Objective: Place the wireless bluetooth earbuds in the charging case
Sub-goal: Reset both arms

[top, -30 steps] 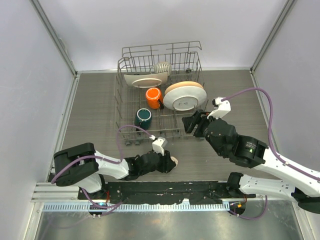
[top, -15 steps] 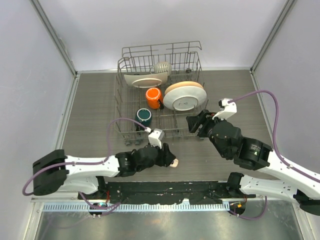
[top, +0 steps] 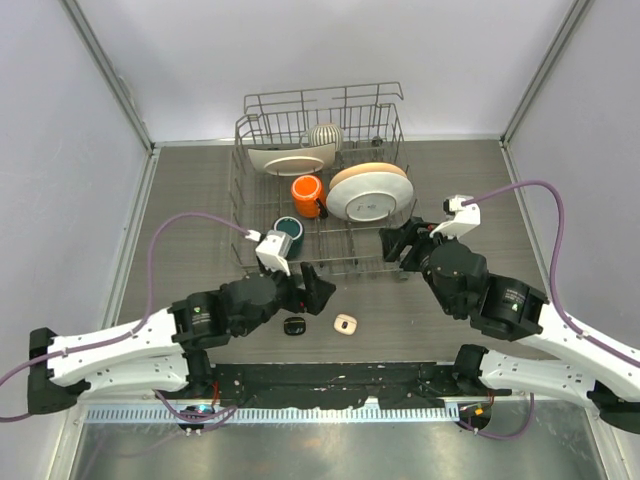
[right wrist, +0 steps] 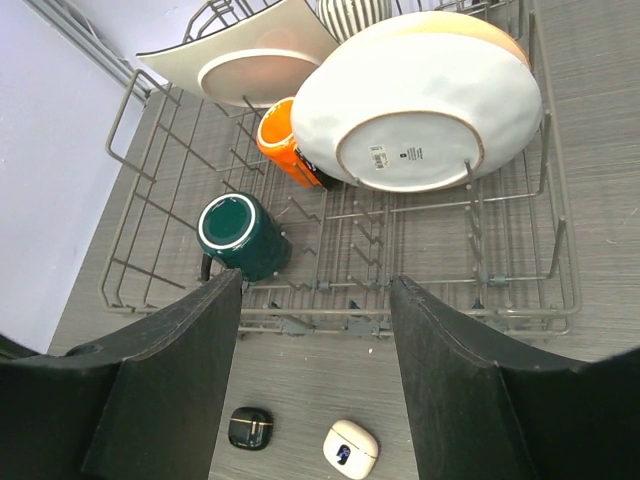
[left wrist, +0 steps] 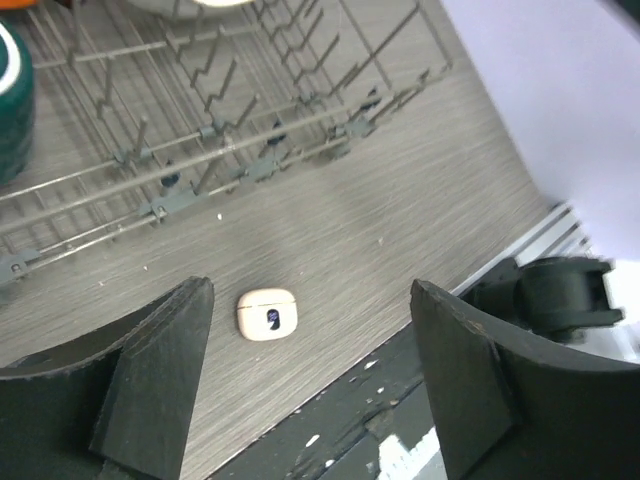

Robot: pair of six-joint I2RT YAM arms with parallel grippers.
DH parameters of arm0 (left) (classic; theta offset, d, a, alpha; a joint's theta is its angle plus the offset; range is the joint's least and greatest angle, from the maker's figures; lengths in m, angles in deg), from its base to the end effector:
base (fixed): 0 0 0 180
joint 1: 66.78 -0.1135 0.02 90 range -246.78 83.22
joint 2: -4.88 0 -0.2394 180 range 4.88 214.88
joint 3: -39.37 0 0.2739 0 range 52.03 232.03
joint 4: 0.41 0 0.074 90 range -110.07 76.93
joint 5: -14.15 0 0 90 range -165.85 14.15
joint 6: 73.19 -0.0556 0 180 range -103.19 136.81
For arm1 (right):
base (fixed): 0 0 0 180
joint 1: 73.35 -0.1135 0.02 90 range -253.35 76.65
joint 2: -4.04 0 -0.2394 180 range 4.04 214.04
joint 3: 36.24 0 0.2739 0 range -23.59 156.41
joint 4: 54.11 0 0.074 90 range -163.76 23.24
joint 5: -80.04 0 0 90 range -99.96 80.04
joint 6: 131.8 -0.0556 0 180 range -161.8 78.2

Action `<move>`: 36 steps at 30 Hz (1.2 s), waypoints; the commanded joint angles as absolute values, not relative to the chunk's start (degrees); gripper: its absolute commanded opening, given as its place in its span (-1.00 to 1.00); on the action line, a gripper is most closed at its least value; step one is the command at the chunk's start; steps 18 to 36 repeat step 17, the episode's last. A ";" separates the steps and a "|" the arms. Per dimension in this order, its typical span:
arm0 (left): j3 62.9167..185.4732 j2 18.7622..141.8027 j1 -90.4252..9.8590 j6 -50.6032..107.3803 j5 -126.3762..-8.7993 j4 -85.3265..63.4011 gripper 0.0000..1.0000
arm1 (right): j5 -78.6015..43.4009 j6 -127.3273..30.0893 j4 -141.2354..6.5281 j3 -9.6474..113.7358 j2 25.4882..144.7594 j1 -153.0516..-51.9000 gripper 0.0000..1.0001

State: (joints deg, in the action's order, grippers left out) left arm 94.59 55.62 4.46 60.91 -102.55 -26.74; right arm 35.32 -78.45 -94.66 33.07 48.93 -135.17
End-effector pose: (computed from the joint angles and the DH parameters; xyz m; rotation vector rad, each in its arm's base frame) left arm 0.1061 -0.2347 0.2742 0.1564 2.0093 -0.8848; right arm 0.1333 0.1651 0.3643 0.1510 1.7895 0.5090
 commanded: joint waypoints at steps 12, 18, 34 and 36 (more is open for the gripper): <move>104.58 44.43 4.67 56.55 -115.66 -36.80 1.00 | 38.82 -76.08 -92.95 36.26 50.10 -133.99 0.35; 108.80 45.56 4.67 52.24 -119.17 -38.29 1.00 | 39.00 -75.21 -92.95 36.70 51.06 -133.38 0.36; 108.80 45.56 4.67 52.24 -119.17 -38.29 1.00 | 39.00 -75.21 -92.95 36.70 51.06 -133.38 0.36; 108.80 45.56 4.67 52.24 -119.17 -38.29 1.00 | 39.00 -75.21 -92.95 36.70 51.06 -133.38 0.36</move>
